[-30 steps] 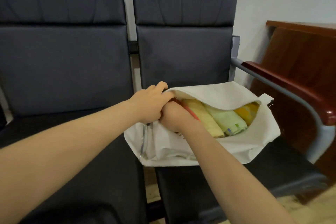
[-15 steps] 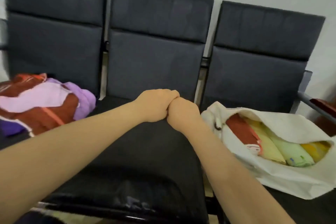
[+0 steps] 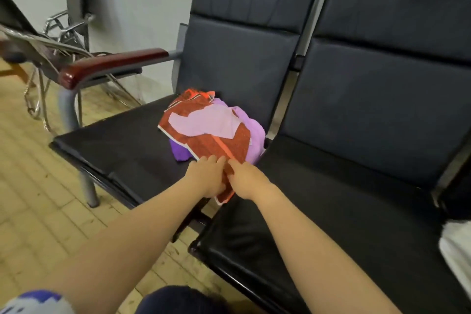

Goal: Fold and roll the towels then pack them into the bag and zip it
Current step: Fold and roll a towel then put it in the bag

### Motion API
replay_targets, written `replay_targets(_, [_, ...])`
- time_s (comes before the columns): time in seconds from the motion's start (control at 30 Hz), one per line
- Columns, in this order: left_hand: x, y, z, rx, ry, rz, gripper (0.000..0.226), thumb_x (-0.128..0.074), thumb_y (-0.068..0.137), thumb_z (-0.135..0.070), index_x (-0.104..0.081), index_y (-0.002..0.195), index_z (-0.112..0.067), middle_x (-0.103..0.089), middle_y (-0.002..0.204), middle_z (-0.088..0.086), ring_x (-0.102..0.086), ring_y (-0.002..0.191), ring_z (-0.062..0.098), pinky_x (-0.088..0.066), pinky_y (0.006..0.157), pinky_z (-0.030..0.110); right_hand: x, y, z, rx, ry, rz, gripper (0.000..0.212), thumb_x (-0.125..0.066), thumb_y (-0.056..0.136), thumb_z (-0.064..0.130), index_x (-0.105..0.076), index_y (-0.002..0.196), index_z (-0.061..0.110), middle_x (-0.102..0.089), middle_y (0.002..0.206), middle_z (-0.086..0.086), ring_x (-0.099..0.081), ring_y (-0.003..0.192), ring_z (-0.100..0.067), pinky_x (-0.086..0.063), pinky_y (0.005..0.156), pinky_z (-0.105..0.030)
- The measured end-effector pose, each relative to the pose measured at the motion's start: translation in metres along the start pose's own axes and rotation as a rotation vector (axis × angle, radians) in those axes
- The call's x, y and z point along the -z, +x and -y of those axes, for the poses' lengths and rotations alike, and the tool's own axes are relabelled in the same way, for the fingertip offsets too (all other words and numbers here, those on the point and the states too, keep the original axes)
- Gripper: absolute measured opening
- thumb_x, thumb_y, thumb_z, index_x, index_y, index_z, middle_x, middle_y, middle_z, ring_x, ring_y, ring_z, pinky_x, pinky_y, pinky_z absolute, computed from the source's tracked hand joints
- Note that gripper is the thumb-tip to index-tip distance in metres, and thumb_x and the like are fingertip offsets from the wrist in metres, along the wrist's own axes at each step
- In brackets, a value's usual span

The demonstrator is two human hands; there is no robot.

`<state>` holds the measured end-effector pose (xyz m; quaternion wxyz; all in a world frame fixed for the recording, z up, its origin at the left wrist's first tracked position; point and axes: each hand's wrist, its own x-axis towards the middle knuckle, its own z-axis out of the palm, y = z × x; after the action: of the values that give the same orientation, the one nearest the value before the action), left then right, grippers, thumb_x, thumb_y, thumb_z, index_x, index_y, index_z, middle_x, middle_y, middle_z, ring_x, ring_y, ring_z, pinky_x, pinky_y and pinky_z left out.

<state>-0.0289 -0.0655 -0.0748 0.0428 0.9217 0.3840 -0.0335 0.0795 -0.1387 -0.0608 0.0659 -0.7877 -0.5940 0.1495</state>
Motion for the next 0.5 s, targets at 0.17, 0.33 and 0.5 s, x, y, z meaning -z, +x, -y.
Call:
replay_targets(0.17, [-0.045, 0.013, 0.027, -0.111, 0.017, -0.119, 0.036, -0.037, 0.095, -0.034, -0.052, 0.123, -0.016, -0.050, 0.132, 0.001, -0.042, 0.127, 0.023, -0.034, 0.096, 0.034, -0.034, 0.022, 0.004, -0.141, 0.117, -0.029, 0.045, -0.028, 0.102, 0.045, -0.032, 0.145, 0.032, -0.041, 0.142, -0.014, -0.044, 0.124, -0.038, -0.036, 0.104, -0.049])
replay_targets(0.33, [-0.035, 0.031, 0.032, 0.026, -0.330, -0.311, 0.020, -0.045, 0.091, -0.027, -0.049, 0.076, -0.015, -0.058, 0.082, 0.002, -0.056, 0.078, 0.023, -0.035, 0.062, 0.031, -0.042, 0.033, -0.001, -0.180, 0.376, -0.312, 0.017, -0.058, 0.092, 0.022, -0.070, 0.105, 0.019, -0.066, 0.108, 0.000, -0.061, 0.100, -0.022, -0.046, 0.085, -0.031])
replay_targets(0.5, [-0.009, 0.073, 0.043, 0.099, -0.398, -0.460, 0.014, -0.039, 0.097, -0.019, -0.050, 0.092, -0.012, -0.055, 0.099, 0.007, -0.057, 0.084, 0.026, -0.051, 0.072, 0.043, -0.040, 0.035, 0.013, -0.239, 1.099, -0.274, 0.026, -0.047, 0.088, -0.005, -0.058, 0.089, 0.019, -0.064, 0.096, -0.004, -0.061, 0.091, -0.019, -0.050, 0.076, -0.024])
